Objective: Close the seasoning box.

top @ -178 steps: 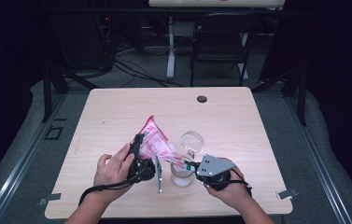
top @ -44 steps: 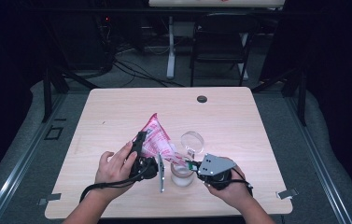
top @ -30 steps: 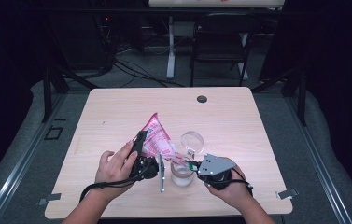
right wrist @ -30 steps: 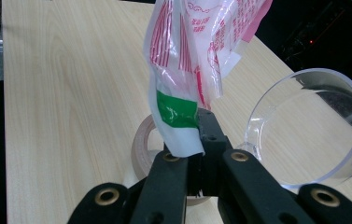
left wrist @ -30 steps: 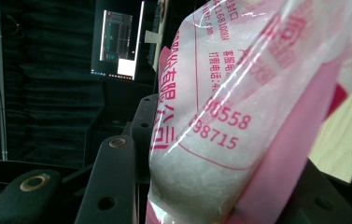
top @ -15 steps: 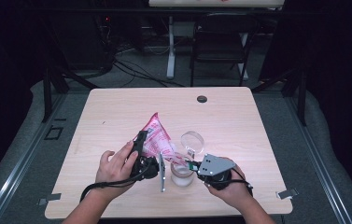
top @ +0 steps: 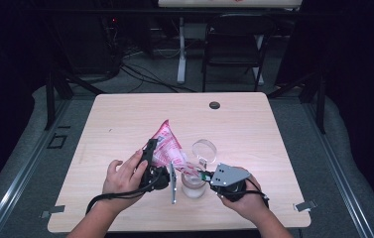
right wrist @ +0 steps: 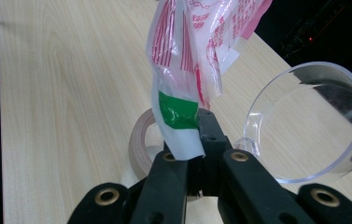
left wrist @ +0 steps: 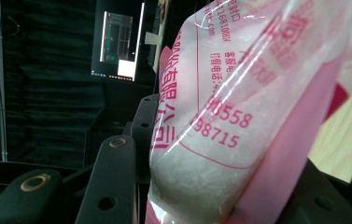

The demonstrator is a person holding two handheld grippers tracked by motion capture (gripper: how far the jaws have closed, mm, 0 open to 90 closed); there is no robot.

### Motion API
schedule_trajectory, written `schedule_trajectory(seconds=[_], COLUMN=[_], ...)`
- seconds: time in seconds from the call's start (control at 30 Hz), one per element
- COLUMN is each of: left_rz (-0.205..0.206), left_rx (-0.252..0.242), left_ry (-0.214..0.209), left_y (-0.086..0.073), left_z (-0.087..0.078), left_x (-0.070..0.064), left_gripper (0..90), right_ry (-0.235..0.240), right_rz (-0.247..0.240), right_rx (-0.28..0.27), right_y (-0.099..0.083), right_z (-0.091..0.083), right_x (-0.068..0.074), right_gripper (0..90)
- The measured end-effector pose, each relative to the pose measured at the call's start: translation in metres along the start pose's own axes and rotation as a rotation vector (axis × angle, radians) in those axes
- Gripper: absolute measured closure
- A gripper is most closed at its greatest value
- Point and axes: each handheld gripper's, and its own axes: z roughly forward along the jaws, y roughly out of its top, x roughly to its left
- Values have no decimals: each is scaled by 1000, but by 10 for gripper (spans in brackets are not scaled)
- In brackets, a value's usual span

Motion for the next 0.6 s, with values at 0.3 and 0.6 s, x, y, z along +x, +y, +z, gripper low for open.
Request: schedule_trajectory(seconds=[0.3, 0.6], left_rz=[1, 2], left_rx=[-2, -1], left_ry=[2, 3], left_y=[1, 1], left_z=[0, 0], left_x=[0, 0], left_gripper=[624, 624], right_ry=[2, 2], right_rz=[-1, 1], right_rx=[3, 0], right_y=[0, -1], right_z=[0, 0], right_x=[0, 0], right_gripper=[900, 900])
